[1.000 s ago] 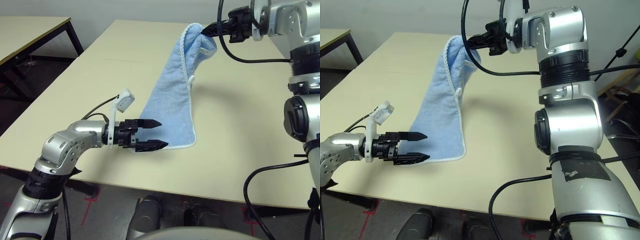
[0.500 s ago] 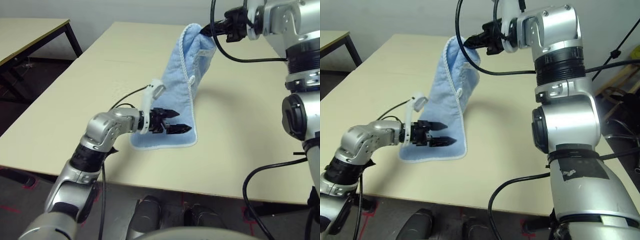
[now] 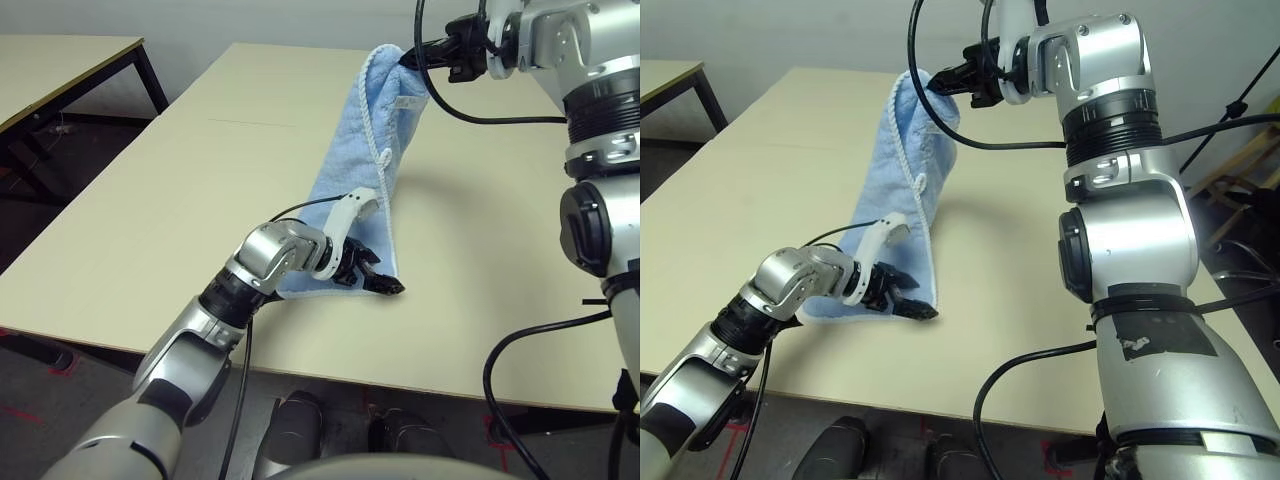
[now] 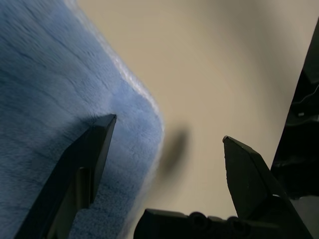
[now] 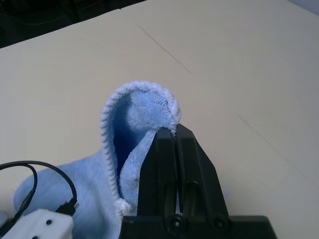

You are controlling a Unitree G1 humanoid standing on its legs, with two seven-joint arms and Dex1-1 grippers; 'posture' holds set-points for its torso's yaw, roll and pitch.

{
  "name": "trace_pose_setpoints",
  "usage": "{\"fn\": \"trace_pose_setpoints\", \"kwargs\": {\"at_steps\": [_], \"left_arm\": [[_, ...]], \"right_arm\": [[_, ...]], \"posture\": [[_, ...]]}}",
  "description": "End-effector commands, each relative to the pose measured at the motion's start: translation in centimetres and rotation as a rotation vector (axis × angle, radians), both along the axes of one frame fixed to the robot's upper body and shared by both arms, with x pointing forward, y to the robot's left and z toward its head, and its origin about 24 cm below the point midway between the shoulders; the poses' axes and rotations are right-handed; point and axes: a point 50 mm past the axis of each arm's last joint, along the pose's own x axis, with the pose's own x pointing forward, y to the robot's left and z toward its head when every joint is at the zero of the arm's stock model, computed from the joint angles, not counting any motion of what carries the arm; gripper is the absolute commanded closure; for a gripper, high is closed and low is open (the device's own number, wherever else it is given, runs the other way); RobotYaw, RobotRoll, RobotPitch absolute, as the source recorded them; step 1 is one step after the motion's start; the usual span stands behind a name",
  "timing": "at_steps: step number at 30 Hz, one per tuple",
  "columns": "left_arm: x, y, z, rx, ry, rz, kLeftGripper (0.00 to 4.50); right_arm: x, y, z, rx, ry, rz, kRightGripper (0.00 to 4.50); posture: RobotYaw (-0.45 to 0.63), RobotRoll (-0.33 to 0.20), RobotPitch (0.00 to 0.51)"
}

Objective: Fold the towel and set it aside.

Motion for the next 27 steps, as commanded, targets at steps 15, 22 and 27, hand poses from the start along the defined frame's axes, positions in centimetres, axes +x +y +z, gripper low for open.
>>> {"fn": "trace_pose_setpoints", "kwargs": {"at_steps": [15,22,27], "left_arm": [[0.3,1.1,-3.3,0.124,-0.054,0.068,3.75],[0.6,4.0,-2.8,0.050,-0.028,0.136,4.46],[-0.4,6.1,-0.5,-0.026,-0.007,0.126,4.46]], "right_arm": [[-0.6,-0.9,0.5,0.017,-0.007,0.001,4.50],[-1.0,-2.2,-0.2,0.009,0.018,-0.021,4.50],[-1.4,-3.5,-1.0,-0.008,0.043,-0.032,4.50]], "posture": [[0.20,0.000,0.042],[0.18,0.000,0.032],[0.17,0.000,0.030]]}}
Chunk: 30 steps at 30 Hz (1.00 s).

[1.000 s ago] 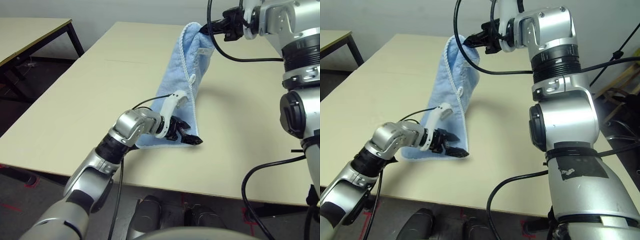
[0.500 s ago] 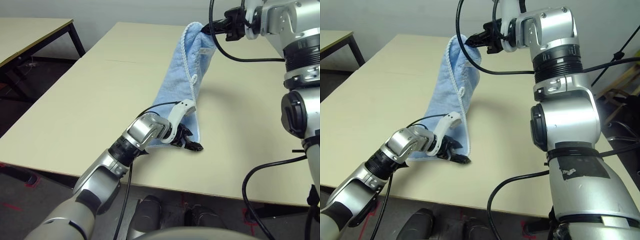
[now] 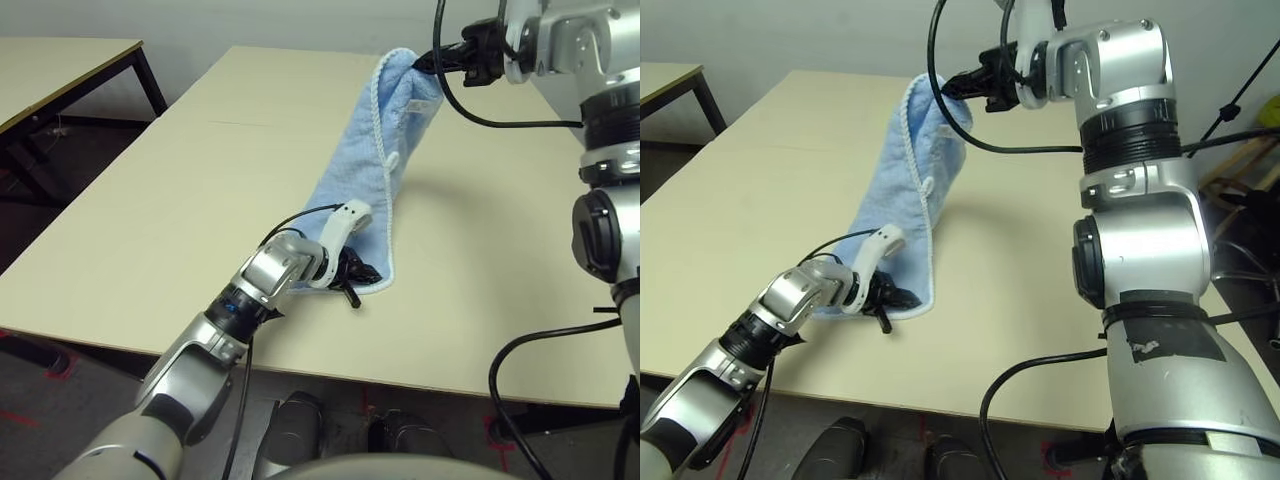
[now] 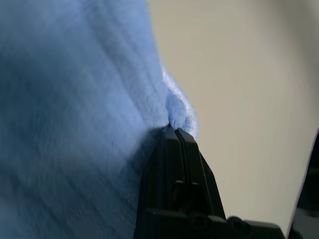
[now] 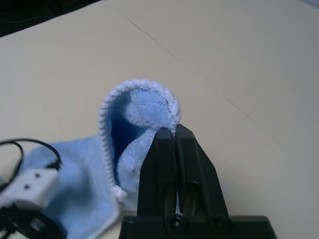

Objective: Fold the towel and set it aside.

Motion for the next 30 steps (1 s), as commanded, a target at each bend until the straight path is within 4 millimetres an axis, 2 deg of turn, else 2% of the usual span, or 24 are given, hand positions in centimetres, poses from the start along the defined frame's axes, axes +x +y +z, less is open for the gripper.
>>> {"fn": "trace_pose_setpoints", "kwargs": {"at_steps": [1,3,6,9,12,14,18,21,25,28,30], "left_arm": [[-1.1,1.4,1.6,-0.058,0.033,-0.017,4.46],[-1.6,2.1,2.7,-0.085,0.036,-0.033,4.46],[-2.7,3.7,5.5,-0.182,0.003,-0.095,4.46],[-3.2,5.9,7.4,-0.203,0.005,-0.096,4.46],[-3.6,7.9,8.8,-0.225,0.014,-0.096,4.46],[-3.6,8.9,9.2,-0.216,0.019,-0.078,4.46],[-2.7,11.5,10.1,-0.126,-0.013,-0.030,4.46],[-0.7,13.3,10.1,-0.006,-0.126,0.025,4.46],[3.5,15.5,11.2,0.104,-0.385,0.197,4.46],[5.9,17.2,13.0,0.162,-0.586,0.311,4.46],[6.8,17.8,15.2,0.152,-0.735,0.368,4.46]], "right_arm": [[-0.4,-0.8,-0.6,-0.004,0.019,0.009,4.50],[-0.5,-1.5,-1.2,-0.018,0.036,0.000,4.50],[-0.9,-3.0,-2.9,-0.044,0.105,0.003,4.50],[-1.7,-4.7,-5.7,-0.073,0.198,0.023,4.50],[-2.5,-6.5,-8.3,-0.102,0.283,0.015,4.50],[-3.0,-7.1,-9.2,-0.106,0.316,0.025,4.50],[-4.6,-7.1,-12.3,-0.096,0.373,0.215,4.50],[-3.8,-7.3,-14.0,-0.167,0.294,0.191,4.50],[-0.8,-7.3,-12.9,-0.170,0.046,0.072,4.50],[1.0,-7.3,-10.4,-0.130,-0.154,-0.040,4.50],[1.5,-7.4,-8.4,-0.072,-0.286,-0.077,4.50]], "posture": [[0.17,0.000,0.030],[0.17,0.000,0.031],[0.17,0.000,0.035],[0.18,0.000,0.038],[0.18,0.000,0.042],[0.17,0.000,0.042],[0.17,0.000,0.041],[0.17,0.000,0.041],[0.17,0.000,0.043],[0.17,0.000,0.044],[0.17,0.000,0.045]]}}
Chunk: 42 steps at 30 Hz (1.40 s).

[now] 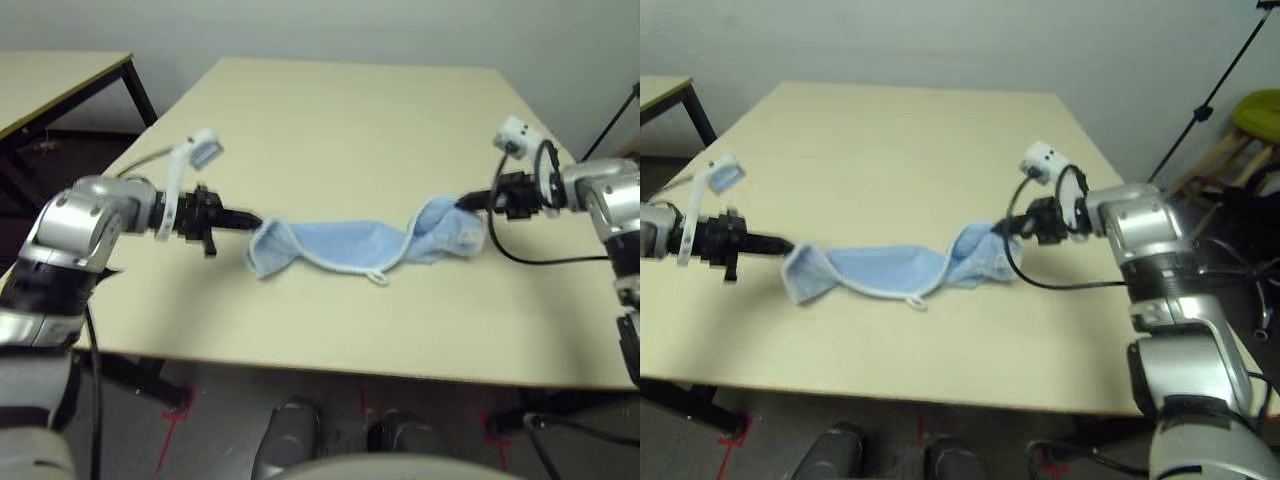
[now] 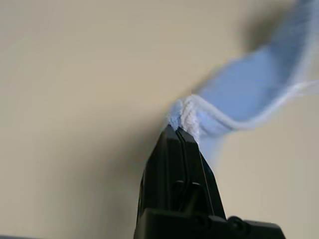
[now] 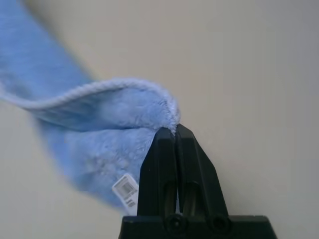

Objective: Fold the towel and set it aside.

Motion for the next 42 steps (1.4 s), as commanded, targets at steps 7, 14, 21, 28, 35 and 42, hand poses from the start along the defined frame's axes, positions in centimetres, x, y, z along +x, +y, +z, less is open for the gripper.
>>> {"fn": "trace_pose_setpoints", "kwargs": {"at_steps": [7,14,21,28,35,42], "left_arm": [[0.9,2.0,5.9,0.054,-0.436,0.017,4.46],[-2.7,2.5,-1.1,0.112,-0.078,-0.189,4.46],[-5.8,3.4,-5.5,0.097,0.139,-0.156,4.46],[-9.5,4.2,-7.2,0.092,0.408,-0.178,4.46],[-12.3,4.9,-7.0,0.118,0.619,-0.184,4.46],[-12.1,4.5,-6.3,0.139,0.635,-0.190,4.46]], "right_arm": [[-0.5,-1.5,4.8,0.214,-0.311,0.027,4.50],[-5.6,-2.5,-2.0,0.235,0.064,0.222,4.50],[-9.5,-3.2,-7.9,0.198,0.296,0.190,4.50],[-12.5,-4.1,-11.2,0.137,0.383,0.242,4.50],[-15.3,-5.4,-12.4,0.010,0.582,0.318,4.50],[-15.4,-5.9,-11.9,-0.010,0.609,0.319,4.50]], "posture": [[0.16,0.000,0.056],[0.14,0.000,0.069],[0.14,0.000,0.073],[0.15,0.000,0.072],[0.15,0.000,0.068],[0.15,0.000,0.072]]}}
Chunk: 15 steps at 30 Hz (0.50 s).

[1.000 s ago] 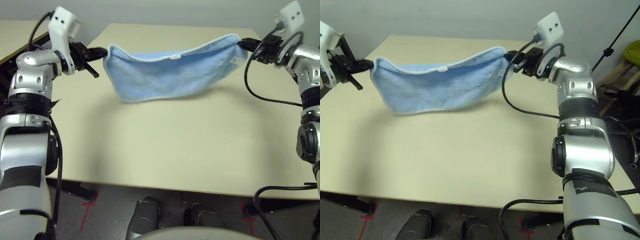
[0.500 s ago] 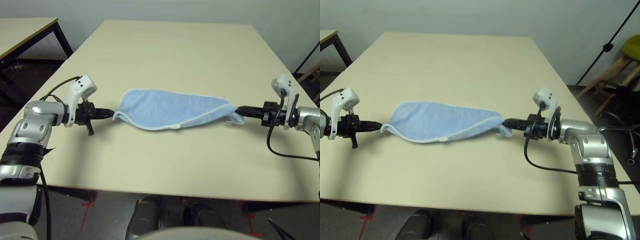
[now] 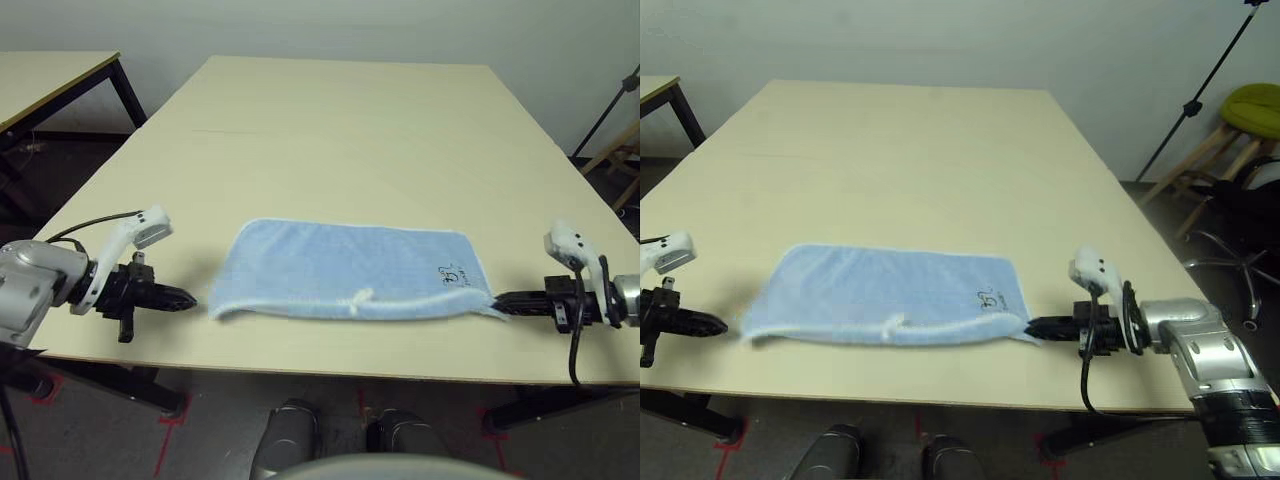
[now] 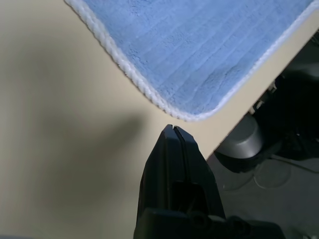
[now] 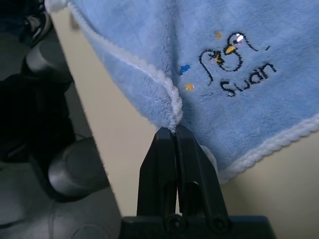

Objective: Fold the towel and set it aside.

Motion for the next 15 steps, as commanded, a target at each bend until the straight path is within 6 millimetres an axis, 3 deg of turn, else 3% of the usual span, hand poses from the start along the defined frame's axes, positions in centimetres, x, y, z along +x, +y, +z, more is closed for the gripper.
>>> {"fn": "trace_pose_setpoints", "kwargs": {"at_steps": [1,10,15], "left_arm": [[0.7,-0.4,0.3,0.017,-0.030,-0.012,4.46],[5.1,-0.4,1.3,0.056,-0.208,-0.012,4.46],[6.2,-0.6,1.7,0.025,-0.262,-0.012,4.46]], "right_arm": [[0.9,-0.1,0.6,-0.025,-0.054,-0.007,4.50],[4.7,-0.3,2.1,-0.023,-0.202,-0.061,4.50],[6.0,-0.2,2.8,-0.001,-0.236,-0.096,4.50]], "posture": [[0.15,0.000,0.072],[0.13,0.000,0.081],[0.13,0.000,0.091]]}}
